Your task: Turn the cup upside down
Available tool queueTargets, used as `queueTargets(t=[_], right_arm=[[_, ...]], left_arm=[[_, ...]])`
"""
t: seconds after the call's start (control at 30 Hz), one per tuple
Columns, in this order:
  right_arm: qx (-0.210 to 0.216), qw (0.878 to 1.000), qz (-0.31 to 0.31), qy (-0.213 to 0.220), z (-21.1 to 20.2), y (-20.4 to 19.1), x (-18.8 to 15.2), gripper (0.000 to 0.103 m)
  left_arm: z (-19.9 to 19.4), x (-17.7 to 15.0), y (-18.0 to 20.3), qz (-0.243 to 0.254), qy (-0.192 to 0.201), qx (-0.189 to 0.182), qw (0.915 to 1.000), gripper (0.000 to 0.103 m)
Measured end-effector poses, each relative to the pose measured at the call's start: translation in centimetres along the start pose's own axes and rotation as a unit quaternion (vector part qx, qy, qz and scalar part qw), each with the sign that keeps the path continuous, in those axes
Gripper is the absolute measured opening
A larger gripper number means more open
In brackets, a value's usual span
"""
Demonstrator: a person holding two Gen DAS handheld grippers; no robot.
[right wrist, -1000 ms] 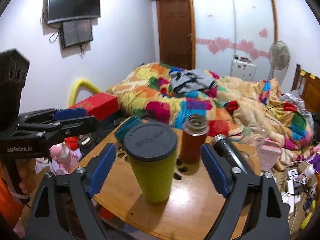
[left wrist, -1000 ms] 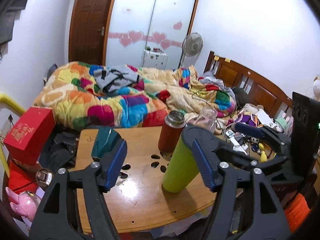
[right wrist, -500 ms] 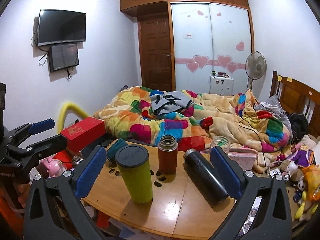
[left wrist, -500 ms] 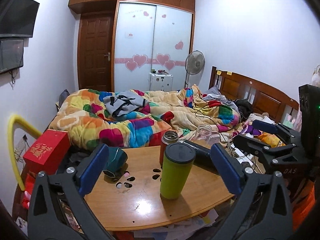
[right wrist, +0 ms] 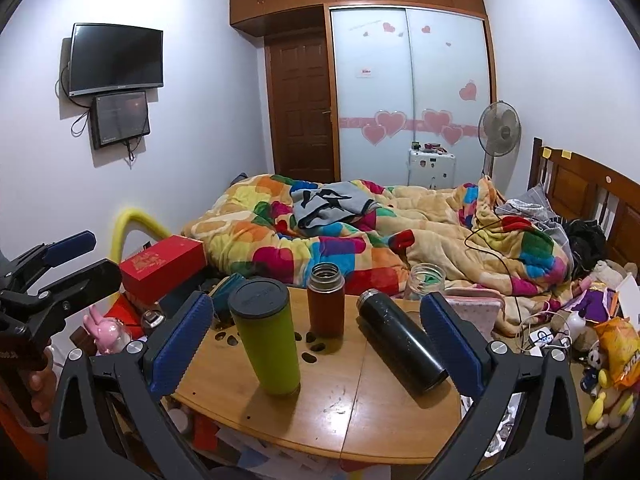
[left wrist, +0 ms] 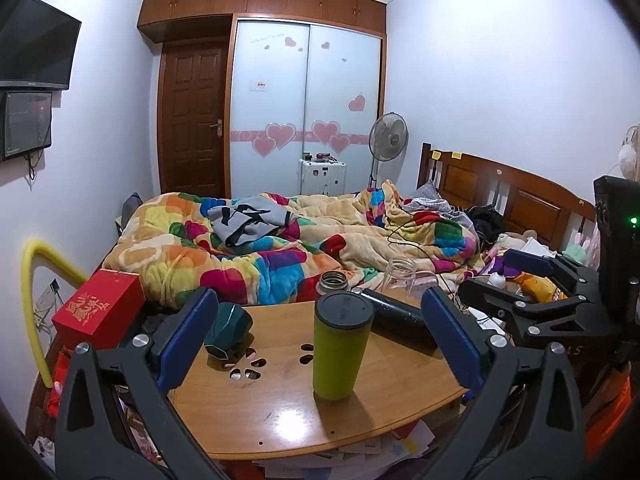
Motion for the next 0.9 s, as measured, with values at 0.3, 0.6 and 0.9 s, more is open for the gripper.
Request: queueTargets(t=[0.3,0.6,0.9], right_arm=[[-0.002,1.000,0.005,-0.002,0.4,0.2,0.1,0.103],[-0.001,1.000,0.012,-0.004,0.9,0.4,0.2,0.103],[-0.001,1.000,0.013,-0.005,1.2,0.4,0.2,0.103]], left_arm=[[0.6,-0.1,0.1,-0.005,-0.007,0.000,1.0000,0.103],[0.9,-0.1,0.0,-0.006,-0.009,0.000,0.9999,0.103],[1.1,-0.1,-0.2,-0.010,-0.010,0.000,0.9999,0.103]])
Point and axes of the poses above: each gripper's, at about its wrist camera, not at the fingertips, and z roughly the way its jaws point, y to its right, x to its top, the point moved 1 cm from there along z, roughly the way its jaws point, and after that the axes turned 6 degrees about -x, right-handed, at the moved point
